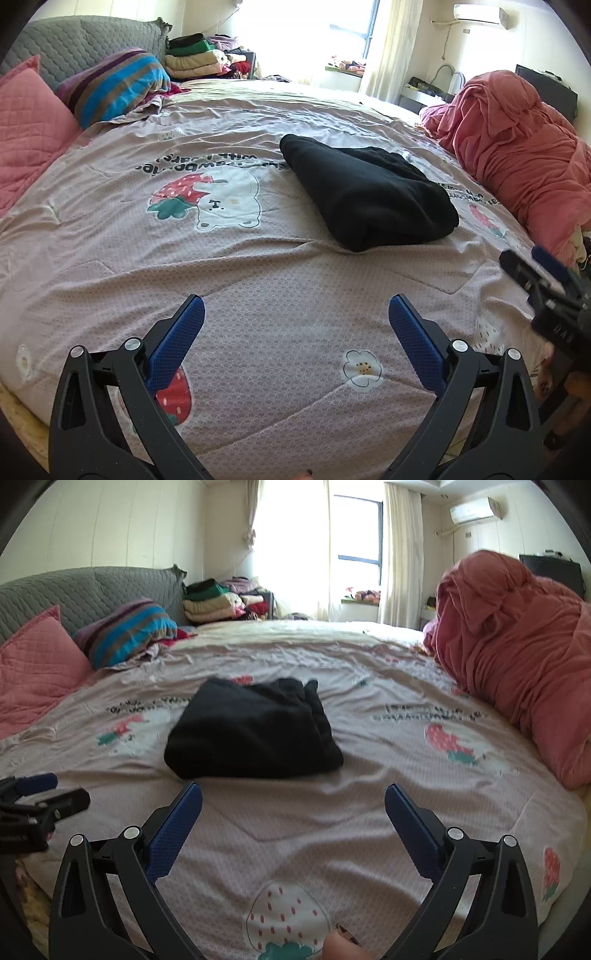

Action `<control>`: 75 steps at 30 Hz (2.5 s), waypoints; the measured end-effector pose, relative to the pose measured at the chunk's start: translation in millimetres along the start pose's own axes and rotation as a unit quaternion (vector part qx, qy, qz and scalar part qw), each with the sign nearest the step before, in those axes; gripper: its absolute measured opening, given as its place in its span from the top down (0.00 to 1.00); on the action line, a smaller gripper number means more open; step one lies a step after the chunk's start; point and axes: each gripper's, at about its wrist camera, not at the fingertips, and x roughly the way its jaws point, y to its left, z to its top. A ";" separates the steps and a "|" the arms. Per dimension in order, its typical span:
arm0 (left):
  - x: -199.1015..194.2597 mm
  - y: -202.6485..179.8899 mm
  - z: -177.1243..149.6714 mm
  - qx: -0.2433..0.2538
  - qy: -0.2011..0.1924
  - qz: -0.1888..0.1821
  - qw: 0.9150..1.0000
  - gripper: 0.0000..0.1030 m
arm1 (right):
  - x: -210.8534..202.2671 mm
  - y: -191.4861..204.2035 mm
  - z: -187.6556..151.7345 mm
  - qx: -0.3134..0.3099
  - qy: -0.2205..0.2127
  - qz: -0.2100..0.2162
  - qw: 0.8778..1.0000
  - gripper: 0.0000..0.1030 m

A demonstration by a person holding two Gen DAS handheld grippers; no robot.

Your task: Fold small clothes

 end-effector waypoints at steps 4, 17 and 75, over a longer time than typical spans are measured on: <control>1.2 1.1 -1.5 -0.003 0.003 0.003 1.000 0.09 | 12.0 2.6 -11.3 0.009 0.032 0.006 0.999 0.04; 1.4 1.9 -3.5 -0.001 0.001 0.012 1.000 0.09 | 16.9 2.6 -14.7 0.016 0.046 0.014 0.999 0.04; 6.3 3.7 -2.0 0.000 0.028 0.036 0.999 0.09 | 23.3 -27.0 -15.3 0.072 0.079 -0.041 0.993 0.04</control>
